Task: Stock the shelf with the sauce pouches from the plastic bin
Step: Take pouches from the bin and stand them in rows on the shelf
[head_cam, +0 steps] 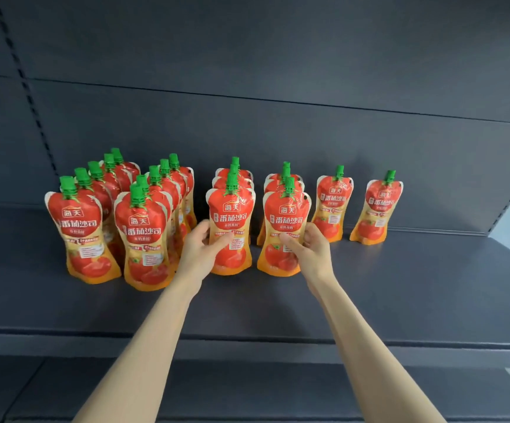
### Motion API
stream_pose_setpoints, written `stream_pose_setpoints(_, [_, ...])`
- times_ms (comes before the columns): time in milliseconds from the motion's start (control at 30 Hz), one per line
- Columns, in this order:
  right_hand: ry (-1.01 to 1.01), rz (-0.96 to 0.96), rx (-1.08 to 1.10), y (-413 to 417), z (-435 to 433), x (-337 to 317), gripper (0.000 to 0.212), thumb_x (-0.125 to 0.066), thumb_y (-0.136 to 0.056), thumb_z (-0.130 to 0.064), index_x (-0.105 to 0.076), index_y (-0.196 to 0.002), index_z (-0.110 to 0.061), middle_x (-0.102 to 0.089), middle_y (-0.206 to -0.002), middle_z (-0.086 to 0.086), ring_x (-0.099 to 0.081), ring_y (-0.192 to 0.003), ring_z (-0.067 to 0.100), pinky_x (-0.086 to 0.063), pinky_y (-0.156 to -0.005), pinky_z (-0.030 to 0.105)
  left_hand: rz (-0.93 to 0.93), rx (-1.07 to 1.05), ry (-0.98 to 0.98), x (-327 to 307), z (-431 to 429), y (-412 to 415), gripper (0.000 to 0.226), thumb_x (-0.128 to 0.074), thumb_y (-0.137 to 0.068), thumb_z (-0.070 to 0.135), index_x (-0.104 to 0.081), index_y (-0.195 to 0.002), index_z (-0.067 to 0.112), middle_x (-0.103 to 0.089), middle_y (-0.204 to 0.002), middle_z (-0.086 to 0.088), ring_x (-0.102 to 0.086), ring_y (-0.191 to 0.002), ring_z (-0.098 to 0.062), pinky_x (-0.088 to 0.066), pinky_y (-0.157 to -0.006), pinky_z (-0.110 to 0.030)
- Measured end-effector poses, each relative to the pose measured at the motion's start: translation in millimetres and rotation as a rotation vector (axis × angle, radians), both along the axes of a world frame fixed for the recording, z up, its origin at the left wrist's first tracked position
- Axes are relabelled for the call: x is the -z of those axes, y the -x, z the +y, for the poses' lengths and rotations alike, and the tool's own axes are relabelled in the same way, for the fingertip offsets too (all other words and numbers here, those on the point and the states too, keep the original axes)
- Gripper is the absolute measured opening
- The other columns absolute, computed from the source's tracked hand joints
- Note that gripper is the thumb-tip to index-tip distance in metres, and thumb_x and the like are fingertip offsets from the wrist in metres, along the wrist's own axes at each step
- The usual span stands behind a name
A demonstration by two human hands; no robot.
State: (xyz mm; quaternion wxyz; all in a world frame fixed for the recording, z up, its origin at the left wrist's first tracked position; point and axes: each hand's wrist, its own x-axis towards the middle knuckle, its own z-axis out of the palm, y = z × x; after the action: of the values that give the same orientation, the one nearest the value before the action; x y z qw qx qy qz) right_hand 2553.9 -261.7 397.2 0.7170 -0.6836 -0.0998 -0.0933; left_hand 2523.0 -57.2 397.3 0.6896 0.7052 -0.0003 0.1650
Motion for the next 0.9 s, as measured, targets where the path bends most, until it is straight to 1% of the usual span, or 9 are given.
stream_pose_setpoints(133, [0.026, -0.007, -0.012, -22.2, 8.4, 1.5, 0.018, -0.069, -0.085, -0.017, -0.058, -0.097, -0.023, -0.070, -0.101, -0.002, -0.068, -0.092, 0.011, -0.054, -0.073, 0.022, 0.026, 0.011, -0.018, 6.1, 10.1, -23.5, 0.019, -0.069, -0.083, 0.024, -0.061, -0.093, 0.038, -0.068, -0.093, 0.024, -0.063, -0.090, 0.006, -0.048, -0.066, -0.010])
stream_pose_setpoints(300, [0.101, -0.015, -0.004, -26.3, 9.6, 15.3, 0.026, -0.070, -0.084, -0.015, -0.055, -0.103, -0.022, -0.067, -0.102, -0.005, -0.066, -0.094, 0.008, -0.054, -0.070, 0.016, 0.068, 0.070, -0.033, 21.2, 17.8, -31.5, 0.030, -0.073, -0.079, 0.026, -0.059, -0.101, 0.039, -0.066, -0.103, 0.020, -0.063, -0.098, 0.001, -0.049, -0.072, -0.015])
stream_pose_setpoints(433, [0.242, 0.022, 0.043, -20.5, 5.7, 31.1, 0.042, -0.074, -0.080, -0.013, -0.048, -0.114, -0.018, -0.062, -0.107, -0.007, -0.061, -0.095, 0.002, -0.053, -0.079, 0.018, 0.121, -0.008, -0.150, 35.7, 14.8, -30.7, 0.055, -0.078, -0.074, 0.025, -0.049, -0.122, 0.026, -0.060, -0.110, 0.012, -0.058, -0.101, -0.007, -0.049, -0.082, -0.023])
stream_pose_setpoints(467, [0.274, 0.026, 0.070, -19.1, 5.4, 33.4, 0.045, -0.074, -0.080, -0.015, -0.046, -0.115, -0.017, -0.060, -0.108, -0.009, -0.059, -0.095, 0.001, -0.051, -0.078, 0.015, 0.125, -0.028, -0.161, 37.8, 14.2, -31.1, 0.059, -0.078, -0.074, 0.025, -0.046, -0.124, 0.024, -0.058, -0.112, 0.010, -0.057, -0.103, -0.008, -0.049, -0.086, -0.027])
stream_pose_setpoints(533, [0.324, 0.017, 0.109, -18.2, 6.2, 34.3, 0.044, -0.073, -0.081, -0.017, -0.044, -0.114, -0.018, -0.058, -0.107, -0.011, -0.057, -0.091, -0.003, -0.048, -0.069, 0.005, 0.114, -0.035, -0.160, 40.5, 14.4, -32.8, 0.058, -0.078, -0.074, 0.024, -0.045, -0.122, 0.023, -0.058, -0.116, 0.006, -0.056, -0.106, -0.011, -0.049, -0.090, -0.033])
stream_pose_setpoints(600, [0.355, 0.014, 0.123, -17.8, 7.5, 33.6, 0.042, -0.072, -0.083, -0.018, -0.044, -0.114, -0.019, -0.058, -0.110, -0.009, -0.056, -0.090, -0.003, -0.046, -0.067, 0.001, 0.093, -0.035, -0.166, 41.5, 14.1, -33.6, 0.053, -0.078, -0.074, 0.023, -0.046, -0.116, 0.023, -0.059, -0.114, 0.006, -0.057, -0.105, -0.012, -0.050, -0.087, -0.030])
stream_pose_setpoints(700, [0.408, 0.008, 0.140, -17.5, 8.4, 33.8, 0.045, -0.069, -0.085, -0.019, -0.043, -0.122, -0.015, -0.058, -0.119, -0.003, -0.055, -0.101, 0.004, -0.045, -0.075, 0.007, 0.064, -0.055, -0.210, 41.5, 12.8, -33.7, 0.047, -0.077, -0.076, 0.025, -0.047, -0.112, 0.025, -0.058, -0.108, 0.011, -0.057, -0.101, -0.007, -0.046, -0.077, -0.018])
stream_pose_setpoints(767, [0.433, 0.019, 0.152, -17.6, 8.6, 33.5, 0.048, -0.068, -0.086, -0.020, -0.042, -0.126, -0.014, -0.058, -0.124, 0.000, -0.054, -0.110, 0.011, -0.044, -0.086, 0.017, 0.056, -0.063, -0.232, 41.6, 11.7, -33.3, 0.045, -0.076, -0.077, 0.026, -0.046, -0.112, 0.026, -0.057, -0.106, 0.013, -0.056, -0.096, -0.005, -0.043, -0.074, -0.014])
stream_pose_setpoints(900, [0.472, 0.030, 0.178, -18.6, 10.5, 33.1, 0.049, -0.067, -0.086, -0.022, -0.042, -0.128, -0.015, -0.057, -0.128, 0.003, -0.054, -0.118, 0.018, -0.043, -0.091, 0.024, 0.070, -0.087, -0.274, 40.2, 9.0, -32.4, 0.052, -0.073, -0.080, 0.029, -0.046, -0.123, 0.021, -0.055, -0.113, 0.010, -0.053, -0.100, -0.006, -0.044, -0.079, -0.018])
